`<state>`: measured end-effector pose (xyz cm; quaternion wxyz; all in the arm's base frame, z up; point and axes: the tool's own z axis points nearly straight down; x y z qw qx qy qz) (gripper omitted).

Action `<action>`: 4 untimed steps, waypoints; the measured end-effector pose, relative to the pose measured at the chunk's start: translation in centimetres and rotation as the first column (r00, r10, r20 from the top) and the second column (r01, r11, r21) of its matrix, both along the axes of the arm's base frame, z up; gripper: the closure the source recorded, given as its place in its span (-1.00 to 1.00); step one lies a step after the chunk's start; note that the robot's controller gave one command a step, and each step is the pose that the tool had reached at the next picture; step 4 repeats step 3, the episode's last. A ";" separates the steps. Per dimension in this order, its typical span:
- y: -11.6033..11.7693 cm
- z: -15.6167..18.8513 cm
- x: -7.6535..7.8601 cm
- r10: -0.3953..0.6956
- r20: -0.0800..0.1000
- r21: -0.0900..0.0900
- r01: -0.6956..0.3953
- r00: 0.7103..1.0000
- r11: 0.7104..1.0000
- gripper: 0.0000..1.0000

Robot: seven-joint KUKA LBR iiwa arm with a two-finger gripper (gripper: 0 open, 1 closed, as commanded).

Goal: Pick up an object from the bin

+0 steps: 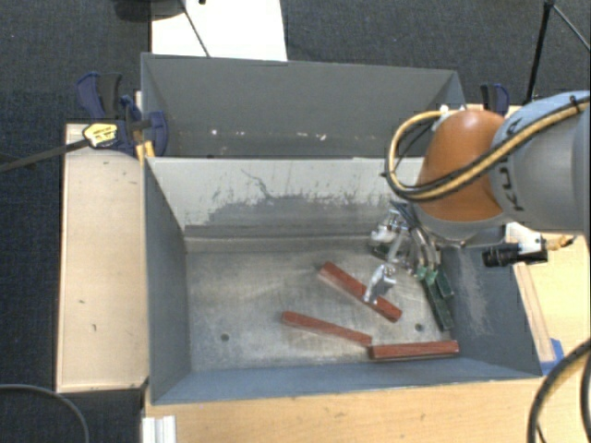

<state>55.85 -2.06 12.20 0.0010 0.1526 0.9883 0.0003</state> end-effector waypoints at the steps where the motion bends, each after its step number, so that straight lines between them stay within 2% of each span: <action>1: 1.3 -5.0 0.8 0.059 0.001 0.000 -0.059 0.998 0.998 -1.00; 2: 2.2 -4.6 2.2 -0.044 0.015 0.000 0.044 0.999 0.999 1.00; 4: 2.3 -4.6 2.2 -0.044 0.015 0.000 0.044 0.999 0.999 1.00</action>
Offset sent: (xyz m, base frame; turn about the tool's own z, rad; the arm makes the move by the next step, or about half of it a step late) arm 0.0170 0.0229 -0.0520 0.0464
